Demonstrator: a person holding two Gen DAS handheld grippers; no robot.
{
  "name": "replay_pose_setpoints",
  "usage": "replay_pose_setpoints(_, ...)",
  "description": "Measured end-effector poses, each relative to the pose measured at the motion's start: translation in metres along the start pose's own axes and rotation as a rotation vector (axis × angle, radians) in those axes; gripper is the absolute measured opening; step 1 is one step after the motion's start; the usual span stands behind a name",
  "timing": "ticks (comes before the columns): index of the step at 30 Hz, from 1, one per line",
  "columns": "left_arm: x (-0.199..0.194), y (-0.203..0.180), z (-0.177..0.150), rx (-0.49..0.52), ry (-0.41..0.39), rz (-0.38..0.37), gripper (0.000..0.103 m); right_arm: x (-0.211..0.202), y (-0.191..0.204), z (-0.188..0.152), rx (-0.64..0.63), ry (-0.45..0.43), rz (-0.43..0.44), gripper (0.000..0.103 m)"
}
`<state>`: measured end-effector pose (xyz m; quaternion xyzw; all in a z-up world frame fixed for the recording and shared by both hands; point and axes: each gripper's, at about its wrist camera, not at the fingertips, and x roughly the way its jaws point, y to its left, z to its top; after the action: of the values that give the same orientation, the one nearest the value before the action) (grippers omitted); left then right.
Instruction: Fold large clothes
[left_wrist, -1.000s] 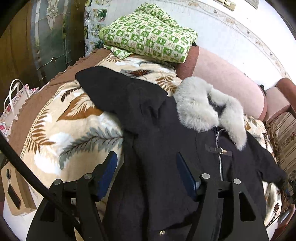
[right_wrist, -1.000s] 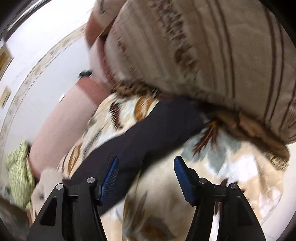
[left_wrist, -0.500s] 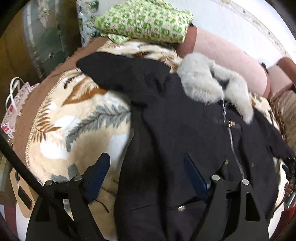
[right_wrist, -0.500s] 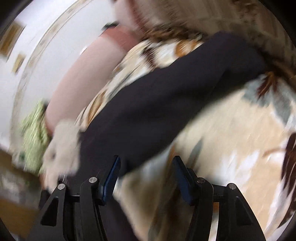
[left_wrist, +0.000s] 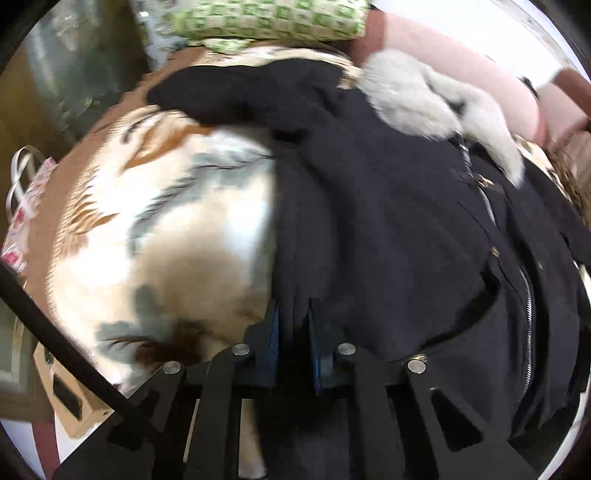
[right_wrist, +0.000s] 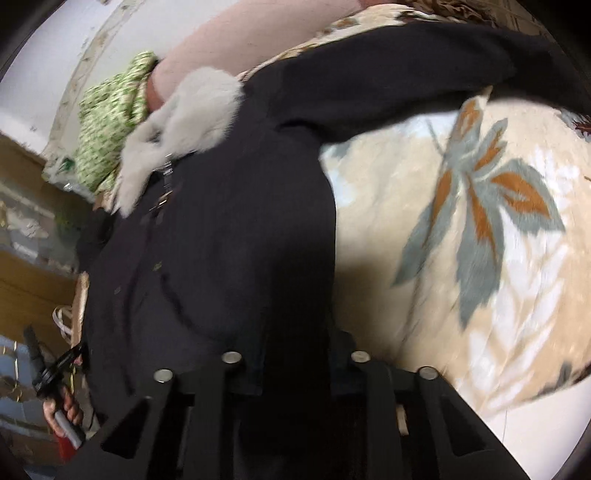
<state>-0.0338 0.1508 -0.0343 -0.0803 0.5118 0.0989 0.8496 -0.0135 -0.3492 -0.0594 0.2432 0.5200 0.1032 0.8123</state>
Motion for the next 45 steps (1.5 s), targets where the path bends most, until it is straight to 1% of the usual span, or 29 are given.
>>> replay_pose_setpoints(1,-0.004,0.01,-0.002,-0.023,-0.002,-0.005,0.016,-0.006,0.008,-0.009,-0.025,-0.002,-0.012,0.024)
replay_pose_setpoints(3,-0.012,0.021,-0.005,-0.04,-0.022,-0.014,0.033,-0.014,0.02,-0.022,-0.084,-0.027,-0.085,0.026)
replay_pose_setpoints(4,-0.019,0.024,-0.008,-0.043,-0.041,-0.023,0.033,-0.019,0.022,-0.025,-0.106,-0.04,-0.117,0.027)
replay_pose_setpoints(5,-0.026,0.026,-0.01,-0.046,-0.065,-0.028,0.036,-0.026,0.019,-0.027,-0.107,-0.052,-0.122,0.029)
replay_pose_setpoints(6,-0.032,0.027,-0.011,-0.044,-0.078,-0.024,0.043,-0.035,0.009,-0.029,-0.089,-0.069,-0.109,0.032)
replay_pose_setpoints(7,-0.039,0.027,-0.011,-0.04,-0.098,-0.017,0.048,-0.039,0.005,-0.027,-0.069,-0.084,-0.103,0.035)
replay_pose_setpoints(8,-0.045,0.028,-0.011,-0.043,-0.117,-0.013,0.056,-0.047,-0.008,-0.022,-0.023,-0.127,-0.094,0.039)
replay_pose_setpoints(9,-0.049,0.027,-0.009,-0.051,-0.135,-0.013,0.061,-0.051,-0.016,-0.019,0.004,-0.157,-0.098,0.044)
replay_pose_setpoints(10,-0.055,0.026,-0.007,-0.066,-0.15,-0.025,0.062,-0.059,-0.029,-0.014,0.05,-0.207,-0.113,0.048)
replay_pose_setpoints(12,-0.059,0.022,0.001,-0.091,-0.152,-0.065,0.064,-0.07,-0.06,-0.001,0.147,-0.303,-0.142,0.06)
replay_pose_setpoints(15,-0.06,0.011,0.006,-0.114,-0.142,-0.126,0.065,-0.08,-0.122,0.024,0.355,-0.426,-0.147,0.068)
replay_pose_setpoints(16,-0.059,0.006,0.008,-0.112,-0.138,-0.13,0.065,-0.082,-0.134,0.031,0.402,-0.448,-0.133,0.07)
replay_pose_setpoints(18,-0.057,-0.008,0.011,-0.098,-0.136,-0.121,0.065,-0.086,-0.168,0.05,0.518,-0.5,-0.079,0.08)
replay_pose_setpoints(21,-0.051,-0.023,0.015,-0.079,-0.135,-0.09,0.065,-0.088,-0.195,0.073,0.608,-0.553,-0.032,0.084)
replay_pose_setpoints(23,-0.045,-0.031,0.019,-0.078,-0.125,-0.073,0.065,-0.085,-0.214,0.095,0.652,-0.573,-0.013,0.085)
replay_pose_setpoints(25,-0.04,-0.037,0.021,-0.075,-0.107,-0.076,0.065,-0.078,-0.225,0.112,0.686,-0.567,-0.007,0.085)
replay_pose_setpoints(28,-0.036,-0.044,0.021,-0.063,-0.099,-0.06,0.065,-0.07,-0.239,0.132,0.75,-0.553,-0.038,0.085)
replay_pose_setpoints(29,-0.036,-0.044,0.021,-0.058,-0.1,-0.052,0.065,-0.067,-0.24,0.137,0.77,-0.553,-0.043,0.083)
replay_pose_setpoints(30,-0.035,-0.045,0.021,-0.053,-0.101,-0.043,0.066,-0.065,-0.241,0.14,0.783,-0.558,-0.043,0.061)
replay_pose_setpoints(31,-0.034,-0.044,0.021,-0.051,-0.103,-0.037,0.066,-0.065,-0.241,0.148,0.788,-0.553,-0.031,0.044)
replay_pose_setpoints(32,-0.034,-0.043,0.021,-0.051,-0.105,-0.034,0.066,-0.064,-0.24,0.155,0.788,-0.531,-0.027,0.03)
replay_pose_setpoints(33,-0.034,-0.041,0.021,-0.053,-0.108,-0.033,0.066,-0.066,-0.234,0.161,0.785,-0.526,-0.042,0.023)
replay_pose_setpoints(35,-0.033,-0.036,0.021,-0.062,-0.116,-0.037,0.066,-0.08,-0.206,0.176,0.707,-0.541,-0.106,0.018)
replay_pose_setpoints(37,-0.033,-0.032,0.02,-0.07,-0.125,-0.046,0.065,-0.097,-0.172,0.188,0.594,-0.562,-0.178,0.017)
replay_pose_setpoints(39,-0.032,-0.029,0.018,-0.072,-0.129,-0.054,0.065,-0.113,-0.119,0.2,0.445,-0.586,-0.219,0.016)
replay_pose_setpoints(40,-0.031,-0.028,0.018,-0.072,-0.129,-0.06,0.065,-0.116,-0.099,0.202,0.395,-0.592,-0.222,0.015)
replay_pose_setpoints(42,-0.03,-0.027,0.017,-0.073,-0.129,-0.07,0.065,-0.121,-0.04,0.208,0.241,-0.604,-0.227,0.015)
replay_pose_setpoints(43,-0.03,-0.025,0.016,-0.076,-0.13,-0.08,0.065,-0.121,-0.021,0.205,0.189,-0.605,-0.226,0.015)
replay_pose_setpoints(45,-0.031,-0.022,0.014,-0.082,-0.134,-0.093,0.065,-0.109,0.046,0.205,0.008,-0.591,-0.231,0.015)
